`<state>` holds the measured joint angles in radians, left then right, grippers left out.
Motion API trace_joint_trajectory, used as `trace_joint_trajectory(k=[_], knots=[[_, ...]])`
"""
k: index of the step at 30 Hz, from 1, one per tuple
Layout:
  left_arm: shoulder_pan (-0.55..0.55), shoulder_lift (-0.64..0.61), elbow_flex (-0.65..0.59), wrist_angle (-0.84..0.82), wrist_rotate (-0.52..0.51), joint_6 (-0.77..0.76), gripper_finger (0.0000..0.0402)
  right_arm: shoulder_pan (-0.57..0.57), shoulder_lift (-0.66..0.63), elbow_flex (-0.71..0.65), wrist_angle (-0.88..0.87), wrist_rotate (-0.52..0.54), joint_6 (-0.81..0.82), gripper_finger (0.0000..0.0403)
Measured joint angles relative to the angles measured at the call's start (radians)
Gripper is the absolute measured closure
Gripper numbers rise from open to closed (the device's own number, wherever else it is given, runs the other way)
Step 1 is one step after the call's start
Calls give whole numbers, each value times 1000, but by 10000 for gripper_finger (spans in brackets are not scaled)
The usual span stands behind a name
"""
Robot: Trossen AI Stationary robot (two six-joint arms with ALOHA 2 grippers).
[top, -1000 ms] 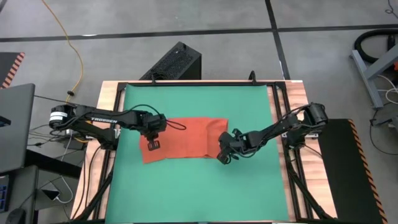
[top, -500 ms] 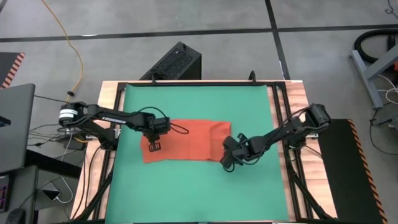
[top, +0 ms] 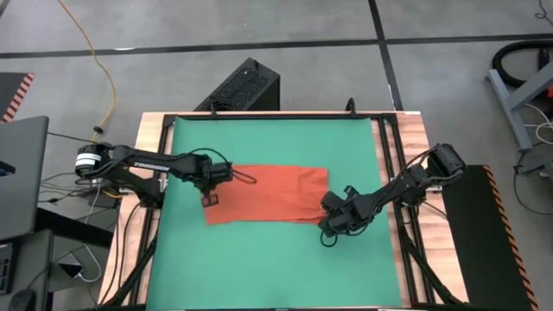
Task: Roll towel
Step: Roll the towel
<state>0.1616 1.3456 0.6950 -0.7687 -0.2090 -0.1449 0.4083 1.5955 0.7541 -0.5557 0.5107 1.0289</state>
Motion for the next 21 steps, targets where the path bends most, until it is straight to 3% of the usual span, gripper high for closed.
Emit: trace_joint_trajectory(k=[6, 11, 15, 21], knots=[[-3, -154, 16, -4, -56, -85, 402, 27, -44, -1, 21, 27, -24, 377], [17, -225, -9, 64, -248, -65, 401, 50, -87, 0, 24, 51, -35, 348], [91, -211, -34, 120, -168, -21, 387, 50, -97, 1, 25, 53, -41, 322], [178, -135, -35, 128, -174, -74, 336, 50, -97, 1, 28, 53, -52, 287]])
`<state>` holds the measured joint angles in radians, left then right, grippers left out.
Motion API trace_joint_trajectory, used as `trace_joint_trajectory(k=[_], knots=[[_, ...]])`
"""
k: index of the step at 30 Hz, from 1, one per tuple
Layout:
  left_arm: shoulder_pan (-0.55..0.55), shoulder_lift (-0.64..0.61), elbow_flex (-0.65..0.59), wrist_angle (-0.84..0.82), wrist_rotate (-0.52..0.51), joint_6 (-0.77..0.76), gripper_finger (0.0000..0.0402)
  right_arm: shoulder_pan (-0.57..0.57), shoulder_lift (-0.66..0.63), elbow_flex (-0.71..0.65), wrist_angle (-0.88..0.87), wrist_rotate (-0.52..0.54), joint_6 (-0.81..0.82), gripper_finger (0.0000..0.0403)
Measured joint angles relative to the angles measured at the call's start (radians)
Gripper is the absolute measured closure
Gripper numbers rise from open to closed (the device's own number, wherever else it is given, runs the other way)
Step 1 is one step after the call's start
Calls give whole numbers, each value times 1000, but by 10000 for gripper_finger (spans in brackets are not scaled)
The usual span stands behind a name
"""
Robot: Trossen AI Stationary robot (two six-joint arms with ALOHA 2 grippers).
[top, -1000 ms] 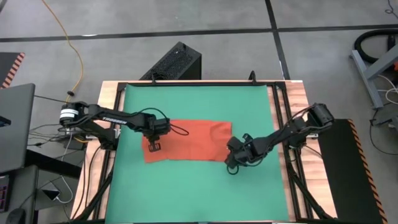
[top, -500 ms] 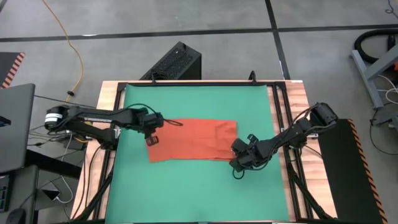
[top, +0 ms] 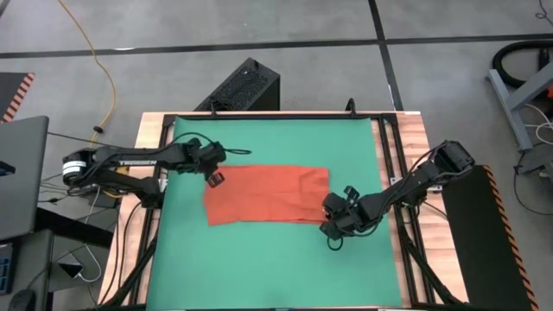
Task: Roll towel
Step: Roll the towel
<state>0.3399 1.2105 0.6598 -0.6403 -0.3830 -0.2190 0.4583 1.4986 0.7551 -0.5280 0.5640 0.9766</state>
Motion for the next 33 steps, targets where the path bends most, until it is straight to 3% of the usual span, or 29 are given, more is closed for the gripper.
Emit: trace_joint_trajectory(k=[9, 26, 33], knots=[[22, 70, 0, -41, 67, -229, 306, 0, 0, 1, 5, -13, -8, 273], [44, 59, -116, 94, 200, -353, 305, -1, 0, 1, 6, -16, -53, 274], [44, 59, -118, 116, 203, -350, 306, -2, 0, 2, 8, -14, -61, 274]])
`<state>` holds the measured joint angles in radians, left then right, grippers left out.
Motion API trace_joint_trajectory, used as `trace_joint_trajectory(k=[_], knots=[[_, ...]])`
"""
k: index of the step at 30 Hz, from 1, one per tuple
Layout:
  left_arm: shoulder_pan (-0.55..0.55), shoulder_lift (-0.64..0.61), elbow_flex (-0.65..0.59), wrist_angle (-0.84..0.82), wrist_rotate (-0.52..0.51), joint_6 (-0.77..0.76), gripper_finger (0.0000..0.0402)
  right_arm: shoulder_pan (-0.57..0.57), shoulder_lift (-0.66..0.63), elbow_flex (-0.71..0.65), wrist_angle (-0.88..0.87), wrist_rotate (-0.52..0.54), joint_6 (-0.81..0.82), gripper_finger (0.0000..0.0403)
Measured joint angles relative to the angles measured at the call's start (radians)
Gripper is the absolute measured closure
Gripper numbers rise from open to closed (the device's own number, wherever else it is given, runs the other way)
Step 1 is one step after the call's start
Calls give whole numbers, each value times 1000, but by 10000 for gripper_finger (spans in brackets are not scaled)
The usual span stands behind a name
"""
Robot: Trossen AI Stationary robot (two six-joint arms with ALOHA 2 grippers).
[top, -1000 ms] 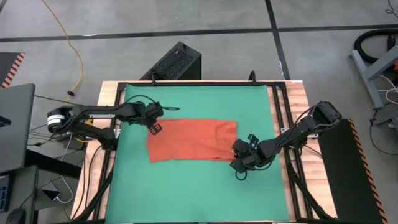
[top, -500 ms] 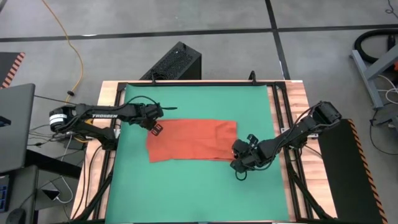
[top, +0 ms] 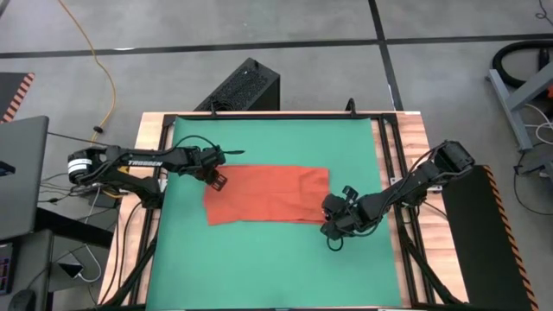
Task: Roll towel
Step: Roll the towel, then fold the orange towel
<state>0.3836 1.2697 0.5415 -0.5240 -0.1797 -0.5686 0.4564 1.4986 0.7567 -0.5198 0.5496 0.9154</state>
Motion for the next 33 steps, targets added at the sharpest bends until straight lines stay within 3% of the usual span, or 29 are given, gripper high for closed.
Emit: trace_joint_trajectory(k=[4, 10, 18, 33], knots=[[0, 0, 0, 0, 0, 6, 324, 0, 0, 0, 0, 0, 0, 274], [0, 0, 0, 0, 0, 24, 394, 0, 0, 0, 0, 0, 0, 274], [0, -34, 1, -8, 43, 14, 401, 0, 0, 0, 1, 0, 1, 274], [-1, -294, 2, -101, 14, -57, 402, 0, 0, 0, 32, 30, 2, 274]])
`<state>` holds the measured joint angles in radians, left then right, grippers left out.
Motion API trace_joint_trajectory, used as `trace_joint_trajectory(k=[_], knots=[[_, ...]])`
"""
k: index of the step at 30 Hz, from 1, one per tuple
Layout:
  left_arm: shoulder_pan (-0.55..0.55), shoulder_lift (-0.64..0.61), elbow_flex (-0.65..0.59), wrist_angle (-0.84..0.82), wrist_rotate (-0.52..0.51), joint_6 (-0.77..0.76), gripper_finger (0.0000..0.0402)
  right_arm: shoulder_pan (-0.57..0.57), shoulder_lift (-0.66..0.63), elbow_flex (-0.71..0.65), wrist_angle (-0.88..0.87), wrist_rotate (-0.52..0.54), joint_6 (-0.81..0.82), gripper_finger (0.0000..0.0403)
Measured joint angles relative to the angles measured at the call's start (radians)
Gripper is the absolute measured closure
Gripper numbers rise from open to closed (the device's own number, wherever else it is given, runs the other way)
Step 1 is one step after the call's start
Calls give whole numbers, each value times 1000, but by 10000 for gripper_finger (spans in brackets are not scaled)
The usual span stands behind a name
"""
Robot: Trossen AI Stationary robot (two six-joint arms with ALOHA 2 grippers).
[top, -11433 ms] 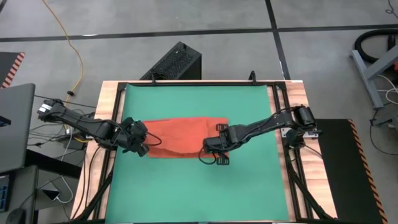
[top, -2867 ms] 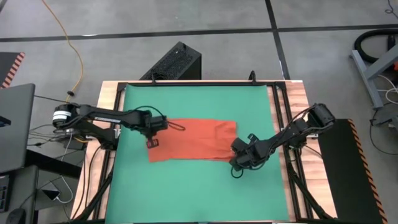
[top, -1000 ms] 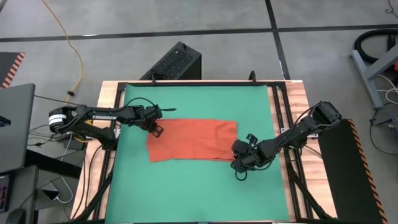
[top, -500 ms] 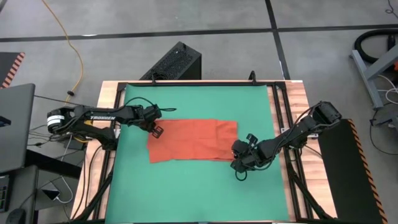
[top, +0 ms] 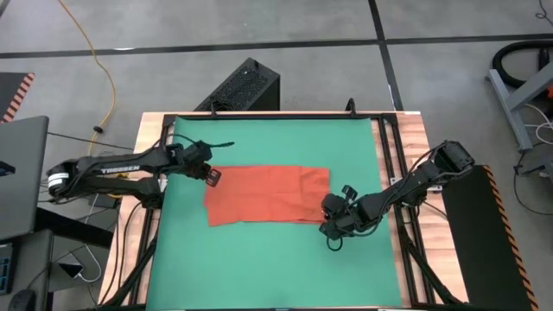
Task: Roll towel
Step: Fold the orange towel
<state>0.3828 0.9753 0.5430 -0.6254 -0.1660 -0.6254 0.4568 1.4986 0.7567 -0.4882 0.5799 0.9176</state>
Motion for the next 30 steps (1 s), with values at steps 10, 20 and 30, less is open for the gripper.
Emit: trace_joint_trajectory(k=[10, 20, 30], knots=[[-29, 50, -47, 43, -57, -7, 368, 8, 0, 0, 15, -1, 6, 274], [-29, 136, -102, 149, -31, -23, 265, 8, 0, 0, 25, -2, 9, 274], [-29, 141, -102, 161, -18, -55, 240, 8, 0, 0, 33, -5, 8, 274]])
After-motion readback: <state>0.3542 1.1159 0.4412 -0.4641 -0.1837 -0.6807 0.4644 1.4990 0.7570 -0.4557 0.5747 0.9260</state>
